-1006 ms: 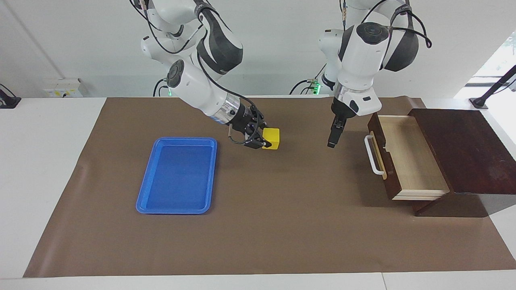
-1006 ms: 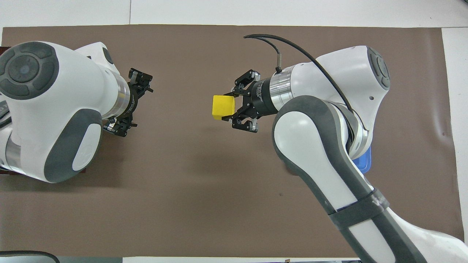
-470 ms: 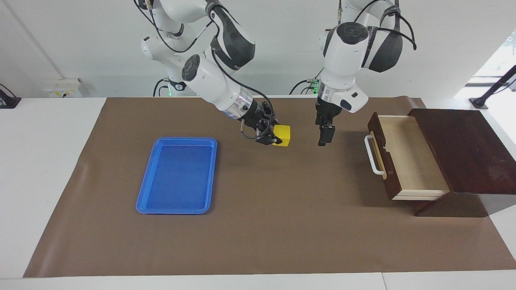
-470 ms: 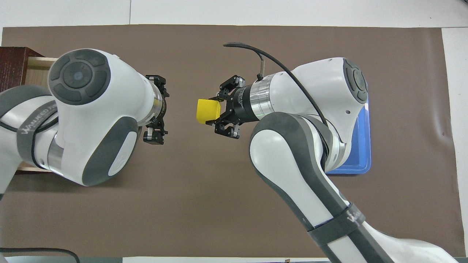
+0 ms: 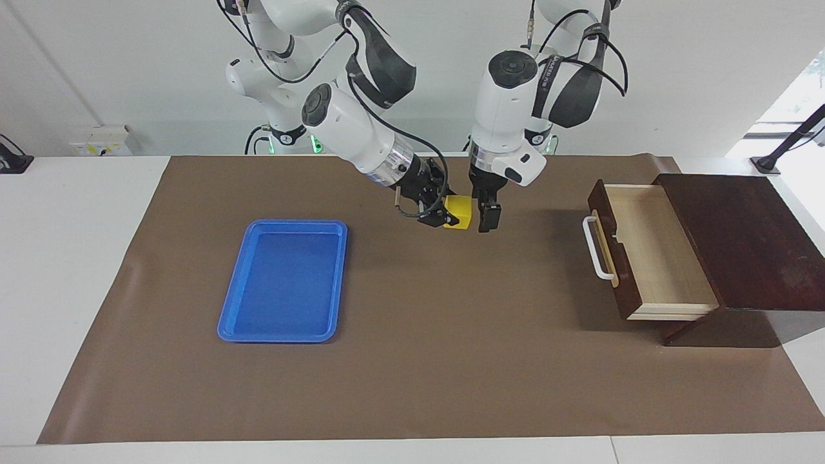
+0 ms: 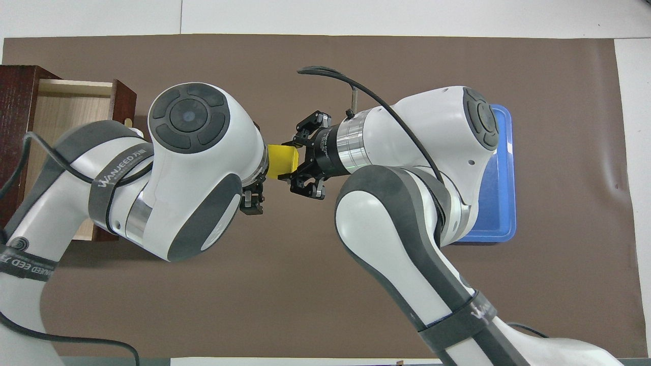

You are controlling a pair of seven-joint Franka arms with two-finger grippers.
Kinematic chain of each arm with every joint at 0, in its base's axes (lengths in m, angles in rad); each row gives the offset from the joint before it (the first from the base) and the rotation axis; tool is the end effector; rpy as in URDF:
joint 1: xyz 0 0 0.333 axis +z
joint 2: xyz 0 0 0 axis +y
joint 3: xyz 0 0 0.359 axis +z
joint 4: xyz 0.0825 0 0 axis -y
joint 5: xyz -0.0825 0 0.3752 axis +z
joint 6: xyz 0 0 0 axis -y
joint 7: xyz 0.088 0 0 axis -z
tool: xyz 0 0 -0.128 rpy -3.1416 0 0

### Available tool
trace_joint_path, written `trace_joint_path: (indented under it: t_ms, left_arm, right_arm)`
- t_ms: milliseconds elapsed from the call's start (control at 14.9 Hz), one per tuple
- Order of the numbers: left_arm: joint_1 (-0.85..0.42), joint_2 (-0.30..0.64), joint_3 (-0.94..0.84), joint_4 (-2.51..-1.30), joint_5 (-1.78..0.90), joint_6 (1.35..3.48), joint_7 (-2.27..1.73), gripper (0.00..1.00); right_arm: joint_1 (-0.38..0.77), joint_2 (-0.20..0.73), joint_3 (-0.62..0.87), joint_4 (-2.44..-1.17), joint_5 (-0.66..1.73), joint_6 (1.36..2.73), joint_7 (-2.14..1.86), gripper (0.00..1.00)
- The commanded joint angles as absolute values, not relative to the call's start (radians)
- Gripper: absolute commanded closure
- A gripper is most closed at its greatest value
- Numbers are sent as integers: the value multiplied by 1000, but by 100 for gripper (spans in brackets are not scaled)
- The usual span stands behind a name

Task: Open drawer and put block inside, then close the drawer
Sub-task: 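Close the left gripper on the yellow block beside the right gripper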

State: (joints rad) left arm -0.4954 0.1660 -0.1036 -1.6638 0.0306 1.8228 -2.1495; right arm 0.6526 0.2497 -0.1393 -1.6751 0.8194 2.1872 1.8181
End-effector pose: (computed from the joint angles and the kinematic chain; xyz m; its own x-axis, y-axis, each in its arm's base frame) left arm 0.5091 -0.3387 0.5290 0.0266 0.9995 0.0138 0.9996 -0.0267 0.0017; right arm 0.5621 0.3726 0.5231 -0.1162 -0.7355 -0.6675 -0.9930 0.1011 0.0614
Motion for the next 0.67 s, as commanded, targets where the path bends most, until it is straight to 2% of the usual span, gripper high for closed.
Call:
trace_joint_path:
  t_ms: [0, 604]
  left_arm:
    - [-523, 215, -87, -1560, 26, 1718, -2178, 0]
    - [-523, 268, -87, -1441, 9, 1667, -2178, 0]
  right_arm:
    - [660, 252, -138, -1671, 813, 2212, 1836, 100]
    - [658, 252, -138, -1667, 815, 2210, 1836, 100]
